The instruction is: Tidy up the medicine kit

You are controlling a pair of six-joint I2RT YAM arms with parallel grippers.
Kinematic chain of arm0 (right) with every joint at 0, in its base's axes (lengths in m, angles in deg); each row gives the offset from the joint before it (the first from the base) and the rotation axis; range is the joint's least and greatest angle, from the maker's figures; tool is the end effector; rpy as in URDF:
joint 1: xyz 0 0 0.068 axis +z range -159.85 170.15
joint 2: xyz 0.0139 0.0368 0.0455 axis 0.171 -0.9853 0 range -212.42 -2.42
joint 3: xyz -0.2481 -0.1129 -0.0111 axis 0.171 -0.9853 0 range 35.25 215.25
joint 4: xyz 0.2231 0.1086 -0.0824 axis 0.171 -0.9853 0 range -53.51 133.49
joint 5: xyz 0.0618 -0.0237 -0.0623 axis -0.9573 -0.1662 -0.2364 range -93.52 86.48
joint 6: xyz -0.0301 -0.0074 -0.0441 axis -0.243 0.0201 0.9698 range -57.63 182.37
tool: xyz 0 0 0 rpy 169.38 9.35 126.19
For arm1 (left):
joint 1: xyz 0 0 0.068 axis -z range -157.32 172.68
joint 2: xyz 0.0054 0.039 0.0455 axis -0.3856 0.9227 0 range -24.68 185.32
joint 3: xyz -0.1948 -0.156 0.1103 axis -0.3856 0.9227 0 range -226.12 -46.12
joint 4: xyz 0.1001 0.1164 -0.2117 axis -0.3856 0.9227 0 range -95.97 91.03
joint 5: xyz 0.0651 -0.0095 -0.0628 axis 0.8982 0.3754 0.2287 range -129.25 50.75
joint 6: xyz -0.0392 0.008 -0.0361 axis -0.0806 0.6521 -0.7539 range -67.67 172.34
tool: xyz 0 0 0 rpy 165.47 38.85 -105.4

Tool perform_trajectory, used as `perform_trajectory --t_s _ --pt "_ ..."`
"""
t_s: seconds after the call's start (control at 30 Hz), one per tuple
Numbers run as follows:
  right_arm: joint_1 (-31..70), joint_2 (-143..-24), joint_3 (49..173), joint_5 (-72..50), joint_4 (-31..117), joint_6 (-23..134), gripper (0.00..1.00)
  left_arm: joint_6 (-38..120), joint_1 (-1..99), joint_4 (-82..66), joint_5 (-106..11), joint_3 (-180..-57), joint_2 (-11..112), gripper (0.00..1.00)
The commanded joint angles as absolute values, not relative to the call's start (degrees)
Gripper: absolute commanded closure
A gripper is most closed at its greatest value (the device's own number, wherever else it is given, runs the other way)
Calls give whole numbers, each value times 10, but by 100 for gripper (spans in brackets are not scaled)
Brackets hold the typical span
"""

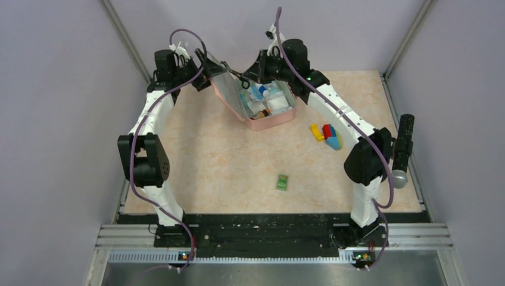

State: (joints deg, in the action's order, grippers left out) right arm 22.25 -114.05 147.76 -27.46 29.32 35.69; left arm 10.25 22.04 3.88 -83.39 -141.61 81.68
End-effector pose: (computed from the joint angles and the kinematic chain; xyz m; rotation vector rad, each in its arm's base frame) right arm 0.3862 0.2594 0.3982 -0.4078 1.8804 1.0873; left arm 0.4398 -0.0199 0.3444 -0.2011 2.0089 -1.2124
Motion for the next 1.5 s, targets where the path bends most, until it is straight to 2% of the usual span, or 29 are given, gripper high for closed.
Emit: perform_trajectory --t_s 0.0,0.3,0.77,0.97,1.07,1.2,1.3,1.47 --pt "246 -1171 1548 -221 294 324 100 69 221 -34 -851 -1444 789 1" --pt "278 -1234 1593 -166 316 277 100 62 217 -54 -873 -1441 786 1" --pt "338 -1279 1651 27 284 308 100 10 216 -115 -892 -1414 771 1" --pt "354 -1282 1651 15 281 344 99 5 217 -121 -894 -1407 771 1" --pt "353 -1279 1643 4 279 347 85 5 216 -125 -893 -1407 771 1" --pt "353 -1273 1634 -12 282 349 74 4 217 -128 -893 -1404 773 1" --pt "353 -1268 1630 -15 286 349 72 1 216 -132 -894 -1402 773 1" --pt "353 -1257 1624 -29 299 353 51 0 216 -135 -895 -1398 775 2"
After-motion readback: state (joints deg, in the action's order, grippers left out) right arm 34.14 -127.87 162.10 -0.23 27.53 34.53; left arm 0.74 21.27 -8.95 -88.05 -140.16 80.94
